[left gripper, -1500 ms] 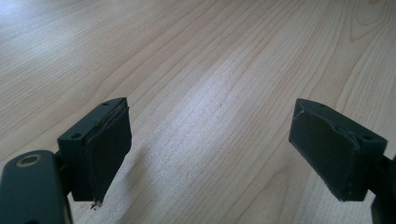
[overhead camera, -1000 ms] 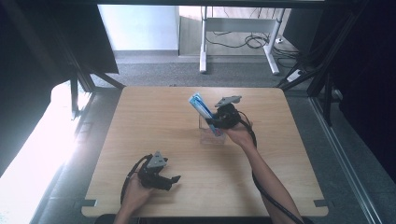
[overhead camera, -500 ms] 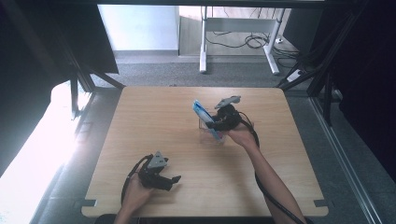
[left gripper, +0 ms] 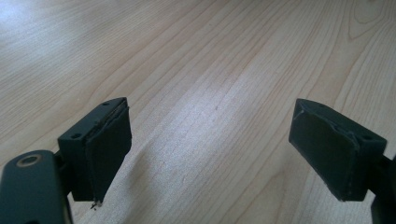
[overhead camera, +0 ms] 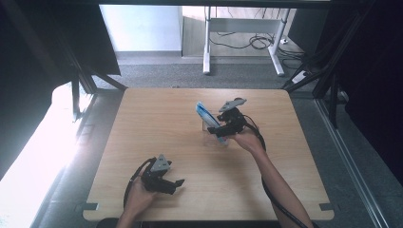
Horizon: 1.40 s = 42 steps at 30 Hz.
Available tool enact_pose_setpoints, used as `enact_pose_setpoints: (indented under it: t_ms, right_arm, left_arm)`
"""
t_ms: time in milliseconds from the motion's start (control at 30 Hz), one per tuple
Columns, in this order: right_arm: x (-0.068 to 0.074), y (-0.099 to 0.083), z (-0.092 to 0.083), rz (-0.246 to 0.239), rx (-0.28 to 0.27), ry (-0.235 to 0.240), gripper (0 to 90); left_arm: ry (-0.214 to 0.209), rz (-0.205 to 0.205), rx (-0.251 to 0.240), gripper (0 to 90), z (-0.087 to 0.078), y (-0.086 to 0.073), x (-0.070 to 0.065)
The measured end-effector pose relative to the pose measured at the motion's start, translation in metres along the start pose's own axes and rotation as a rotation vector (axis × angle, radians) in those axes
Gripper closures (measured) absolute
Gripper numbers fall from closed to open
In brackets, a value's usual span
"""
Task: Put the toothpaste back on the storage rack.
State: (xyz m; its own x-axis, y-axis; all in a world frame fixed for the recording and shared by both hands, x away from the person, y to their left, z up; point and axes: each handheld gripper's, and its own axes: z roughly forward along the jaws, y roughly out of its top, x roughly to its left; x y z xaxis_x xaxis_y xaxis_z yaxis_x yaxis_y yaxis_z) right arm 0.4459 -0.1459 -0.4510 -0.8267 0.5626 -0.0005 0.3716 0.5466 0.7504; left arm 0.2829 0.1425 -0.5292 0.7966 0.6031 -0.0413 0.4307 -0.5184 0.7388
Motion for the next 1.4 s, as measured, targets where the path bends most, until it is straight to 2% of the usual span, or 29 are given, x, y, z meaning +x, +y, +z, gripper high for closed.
enact_pose_setpoints:
  t_ms: [133, 300, 467, 667, 1000, 1200, 1400]
  right_arm:
    - [0.003, 0.0, -0.004, -0.007, 0.0, -0.005, 15.6]
    - [0.005, -0.001, -0.011, 0.005, -0.009, -0.011, 7.2]
    - [0.007, -0.004, -0.017, 0.017, 0.005, -0.019, 0.6]
    - [0.009, -0.008, -0.025, 0.031, 0.007, -0.02, 0.0]
    - [0.016, -0.017, -0.04, 0.014, -0.002, -0.036, 0.0]
    - [0.021, -0.027, -0.048, 0.003, 0.009, -0.033, 0.0]
    - [0.023, -0.038, -0.055, 0.012, 0.002, -0.033, 0.0]
  left_arm:
    - [-0.001, -0.001, -0.004, 13.4, 0.0, 0.0, 0.0]
    - [-0.003, 0.0, -0.004, 13.4, 0.0, 0.0, 0.0]
    - [-0.004, 0.003, -0.001, 13.4, 0.0, 0.0, 0.0]
    - [-0.01, -0.005, -0.005, 13.4, 0.0, 0.0, 0.0]
    - [-0.03, -0.024, -0.034, 13.3, -0.001, 0.0, 0.001]
    - [-0.038, -0.033, -0.04, 13.2, -0.001, 0.0, 0.001]
    - [-0.037, -0.028, -0.036, 13.2, -0.001, -0.001, 0.002]
